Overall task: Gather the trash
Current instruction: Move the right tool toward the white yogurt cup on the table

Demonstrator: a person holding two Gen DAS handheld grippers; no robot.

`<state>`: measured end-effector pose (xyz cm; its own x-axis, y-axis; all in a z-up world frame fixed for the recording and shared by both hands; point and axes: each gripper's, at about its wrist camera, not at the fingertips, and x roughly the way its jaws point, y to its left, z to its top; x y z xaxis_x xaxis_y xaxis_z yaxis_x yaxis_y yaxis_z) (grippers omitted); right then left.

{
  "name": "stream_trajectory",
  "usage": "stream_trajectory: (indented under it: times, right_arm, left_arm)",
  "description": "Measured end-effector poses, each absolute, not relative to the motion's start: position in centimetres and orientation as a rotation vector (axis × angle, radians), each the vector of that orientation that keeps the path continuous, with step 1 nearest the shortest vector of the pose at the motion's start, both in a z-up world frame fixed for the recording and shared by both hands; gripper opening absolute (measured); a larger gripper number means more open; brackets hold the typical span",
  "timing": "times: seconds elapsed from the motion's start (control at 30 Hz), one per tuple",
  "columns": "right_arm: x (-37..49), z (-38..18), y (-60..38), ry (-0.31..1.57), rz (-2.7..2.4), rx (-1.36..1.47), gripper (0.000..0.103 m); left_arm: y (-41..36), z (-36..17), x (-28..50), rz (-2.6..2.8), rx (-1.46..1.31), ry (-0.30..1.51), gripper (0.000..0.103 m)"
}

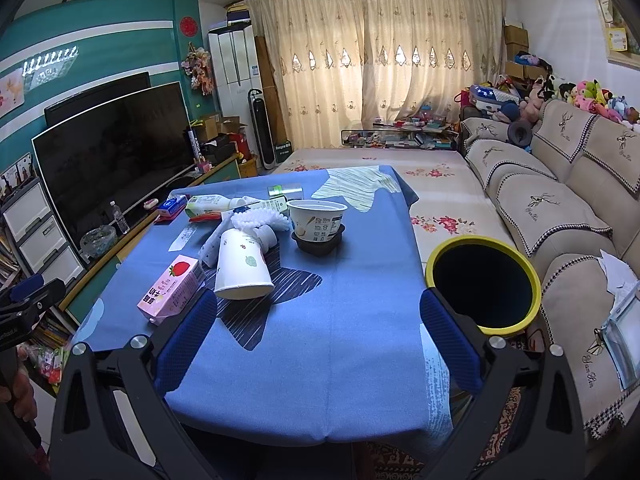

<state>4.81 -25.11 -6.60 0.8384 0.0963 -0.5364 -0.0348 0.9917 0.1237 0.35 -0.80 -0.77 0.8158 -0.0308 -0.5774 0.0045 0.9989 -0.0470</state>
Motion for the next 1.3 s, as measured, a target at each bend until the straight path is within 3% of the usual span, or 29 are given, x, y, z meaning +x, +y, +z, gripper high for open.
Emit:
stream_trajectory:
  times: [1.3]
  right_arm:
    - [4.96,-6.6,-24.84,0.579,0.074,0.108,0.097]
  left_arm:
    - [-0.77,-1.61,1.0,-0.031,-0.047,0.646,0.099]
